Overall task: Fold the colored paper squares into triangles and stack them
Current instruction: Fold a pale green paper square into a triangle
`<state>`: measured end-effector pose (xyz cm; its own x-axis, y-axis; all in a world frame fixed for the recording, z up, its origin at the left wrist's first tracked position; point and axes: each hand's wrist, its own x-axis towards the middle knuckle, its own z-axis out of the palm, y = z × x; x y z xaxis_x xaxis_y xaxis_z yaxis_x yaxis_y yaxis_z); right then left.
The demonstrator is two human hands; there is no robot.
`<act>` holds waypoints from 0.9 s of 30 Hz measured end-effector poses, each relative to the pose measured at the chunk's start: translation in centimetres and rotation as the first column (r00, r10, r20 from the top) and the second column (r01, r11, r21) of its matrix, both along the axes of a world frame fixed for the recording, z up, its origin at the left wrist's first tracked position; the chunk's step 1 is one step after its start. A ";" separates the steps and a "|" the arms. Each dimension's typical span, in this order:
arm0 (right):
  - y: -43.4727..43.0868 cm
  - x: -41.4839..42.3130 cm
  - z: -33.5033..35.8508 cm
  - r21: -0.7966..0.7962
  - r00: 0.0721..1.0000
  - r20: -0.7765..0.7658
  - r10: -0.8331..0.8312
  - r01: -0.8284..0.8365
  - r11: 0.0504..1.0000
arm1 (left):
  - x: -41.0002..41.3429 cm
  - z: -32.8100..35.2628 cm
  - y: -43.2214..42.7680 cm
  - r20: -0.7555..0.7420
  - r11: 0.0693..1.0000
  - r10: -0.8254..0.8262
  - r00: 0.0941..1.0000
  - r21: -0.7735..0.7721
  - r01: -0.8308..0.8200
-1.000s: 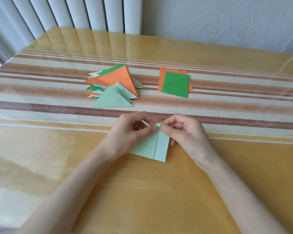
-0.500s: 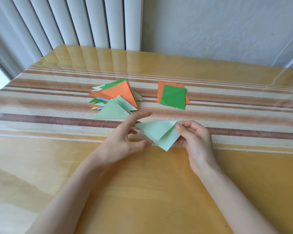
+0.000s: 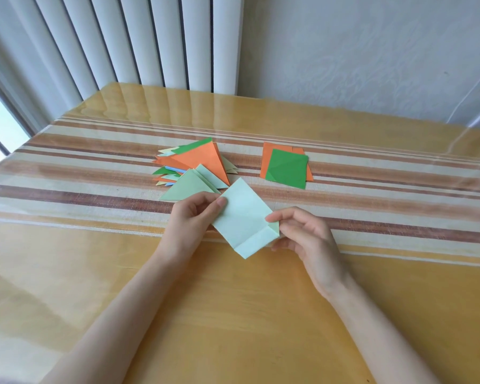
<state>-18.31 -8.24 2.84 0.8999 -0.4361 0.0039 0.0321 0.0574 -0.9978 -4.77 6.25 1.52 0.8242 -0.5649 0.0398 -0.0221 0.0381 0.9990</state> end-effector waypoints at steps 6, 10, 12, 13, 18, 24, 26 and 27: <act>-0.4 -0.2 0.2 -0.159 0.990 0.038 0.136 -0.129 0.979 | 0.4 0.4 0.1 -0.117 0.996 0.009 0.993 -0.087 -0.020; 0.4 0.1 0.1 -0.182 0.992 0.109 0.062 -0.041 0.982 | 0.2 0.6 0.1 -0.097 0.990 -0.063 0.993 -0.129 0.051; 0.8 0.4 -0.2 -0.147 0.992 0.128 0.001 0.018 0.989 | 0.0 0.6 0.0 -0.060 0.989 -0.080 0.995 -0.127 0.072; 0.9 0.5 -0.4 -0.136 0.992 0.127 -0.015 0.033 0.990 | -0.2 0.7 -0.1 -0.050 0.989 -0.079 0.996 -0.127 0.073; 1.0 0.7 -0.4 -0.081 0.996 0.083 -0.039 0.046 0.996 | -0.4 0.9 -0.1 -0.042 0.989 -0.085 0.995 -0.122 0.080; 0.9 0.8 -0.5 -0.116 0.991 0.052 -0.120 0.125 0.985 | -0.3 0.8 -0.1 -0.119 0.993 -0.114 0.986 -0.055 0.108; 0.8 0.8 -0.6 -0.147 0.984 0.059 -0.169 0.176 0.973 | -0.4 0.8 -0.1 -0.162 0.983 -0.185 0.969 -0.022 0.184; 0.7 0.8 -0.6 -0.159 0.979 0.066 -0.190 0.199 0.967 | -0.6 0.9 -0.2 -0.163 0.974 -0.225 0.961 -0.006 0.227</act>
